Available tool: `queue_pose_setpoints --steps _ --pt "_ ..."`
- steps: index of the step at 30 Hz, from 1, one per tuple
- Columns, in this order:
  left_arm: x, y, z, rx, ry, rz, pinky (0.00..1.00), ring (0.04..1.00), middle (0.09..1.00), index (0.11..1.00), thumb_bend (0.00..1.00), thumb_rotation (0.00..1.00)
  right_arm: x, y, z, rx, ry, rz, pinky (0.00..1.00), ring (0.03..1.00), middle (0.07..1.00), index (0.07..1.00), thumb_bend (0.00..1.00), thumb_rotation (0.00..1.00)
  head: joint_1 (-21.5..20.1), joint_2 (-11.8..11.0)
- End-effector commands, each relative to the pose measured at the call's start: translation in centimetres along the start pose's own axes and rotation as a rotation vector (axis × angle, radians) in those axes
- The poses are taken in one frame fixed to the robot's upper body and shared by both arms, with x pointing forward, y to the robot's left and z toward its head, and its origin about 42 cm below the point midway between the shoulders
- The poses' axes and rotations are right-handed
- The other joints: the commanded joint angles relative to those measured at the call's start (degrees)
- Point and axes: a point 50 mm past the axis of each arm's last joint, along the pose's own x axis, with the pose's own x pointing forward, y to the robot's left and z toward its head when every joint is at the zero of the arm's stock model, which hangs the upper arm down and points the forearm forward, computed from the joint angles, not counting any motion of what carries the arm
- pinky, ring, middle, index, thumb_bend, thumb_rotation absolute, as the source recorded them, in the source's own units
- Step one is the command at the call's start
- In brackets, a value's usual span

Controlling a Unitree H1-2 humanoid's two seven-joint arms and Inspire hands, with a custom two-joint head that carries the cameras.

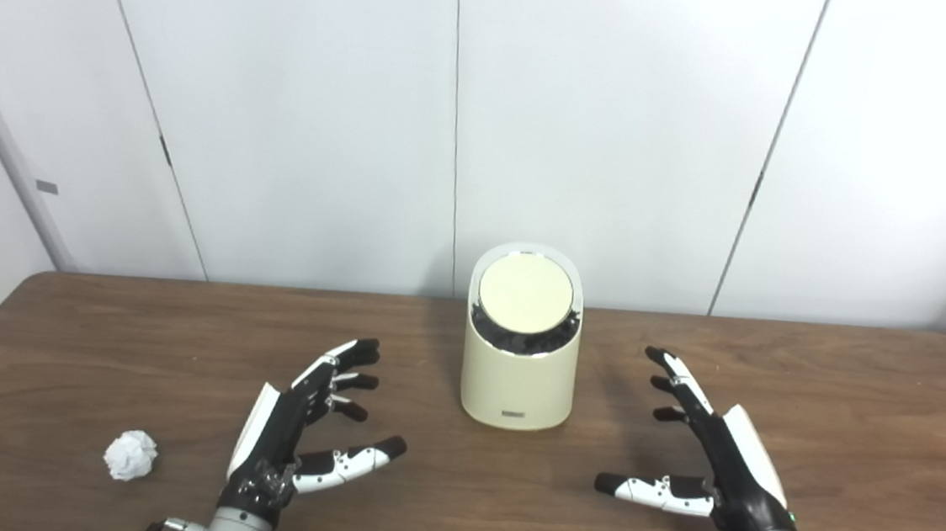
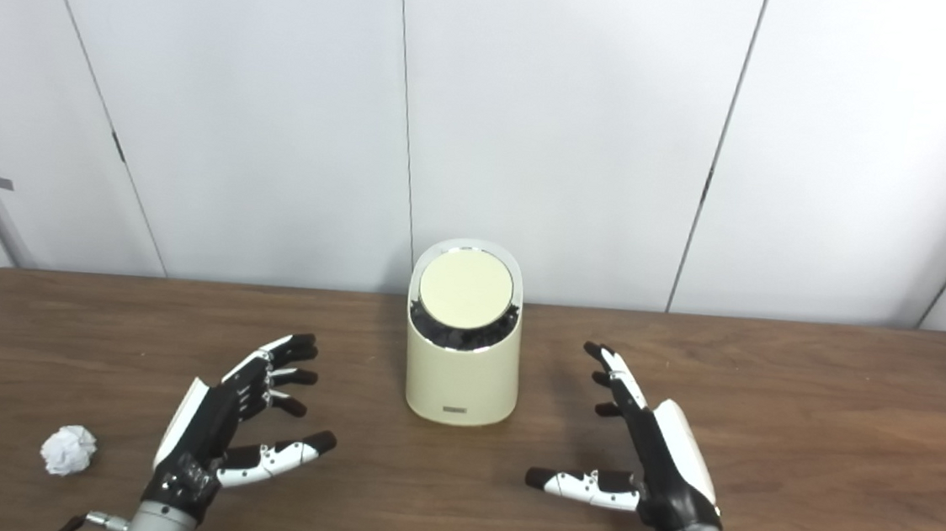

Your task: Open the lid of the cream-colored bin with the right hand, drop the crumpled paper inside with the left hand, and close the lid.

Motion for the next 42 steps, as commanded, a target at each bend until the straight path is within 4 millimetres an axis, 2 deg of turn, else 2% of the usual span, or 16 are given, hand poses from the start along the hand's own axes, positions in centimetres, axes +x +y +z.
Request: queue_pose_setpoints --steps 1,8,16,19,25,29,33,38,42 --pt "1.1 0.3 1.4 0.010 -0.065 0.018 0.59 0.756 0.843 0.850 0.74 0.12 0.9 -1.2 1.5 -0.008 -0.081 -0.036 0.73 0.882 0.971 0.942 0.83 0.32 0.0 0.0" --pt "1.1 0.3 1.3 0.007 -0.062 0.019 0.59 0.752 0.843 0.850 0.74 0.11 0.9 -1.1 1.6 -0.012 -0.078 -0.032 0.71 0.877 0.973 0.943 0.83 0.34 -0.3 -0.1" --pt "1.1 0.4 1.4 0.008 -0.068 0.018 0.59 0.747 0.843 0.849 0.74 0.11 1.2 -1.1 1.8 0.004 -0.087 -0.041 0.74 0.893 0.980 0.947 0.83 0.35 -0.7 -0.2" --pt "1.2 0.5 1.3 0.011 -0.066 0.020 0.59 0.746 0.842 0.851 0.74 0.12 2.1 -1.1 2.5 0.007 -0.100 -0.070 0.75 0.891 0.967 0.938 0.81 0.34 -1.0 -0.3" --pt "1.1 0.5 1.1 0.006 -0.068 0.023 0.58 0.745 0.839 0.849 0.74 0.12 4.7 -1.6 4.6 -0.023 -0.164 -0.110 0.70 0.849 0.945 0.921 0.82 0.41 -1.6 -0.8" --pt "1.0 0.6 1.0 0.006 -0.068 0.019 0.58 0.747 0.844 0.854 0.73 0.10 6.7 -2.2 6.2 -0.026 -0.187 -0.124 0.77 0.881 0.954 0.923 0.80 0.38 -2.1 -1.5" --pt "1.0 0.5 0.9 0.011 -0.066 0.017 0.58 0.746 0.849 0.857 0.72 0.10 8.4 -2.8 7.2 -0.041 -0.202 -0.138 0.74 0.883 0.946 0.922 0.80 0.37 -1.9 -1.5" --pt "0.7 0.5 0.9 0.003 -0.065 0.016 0.58 0.750 0.848 0.856 0.72 0.09 10.2 -3.2 8.1 -0.053 -0.197 -0.144 0.79 0.909 0.951 0.952 0.82 0.36 -1.8 -1.4" --pt "0.7 0.5 0.9 0.002 -0.061 0.017 0.58 0.758 0.850 0.857 0.72 0.08 11.4 -3.2 9.0 -0.073 -0.197 -0.141 0.75 0.891 0.926 0.958 0.81 0.35 -1.7 -1.3"
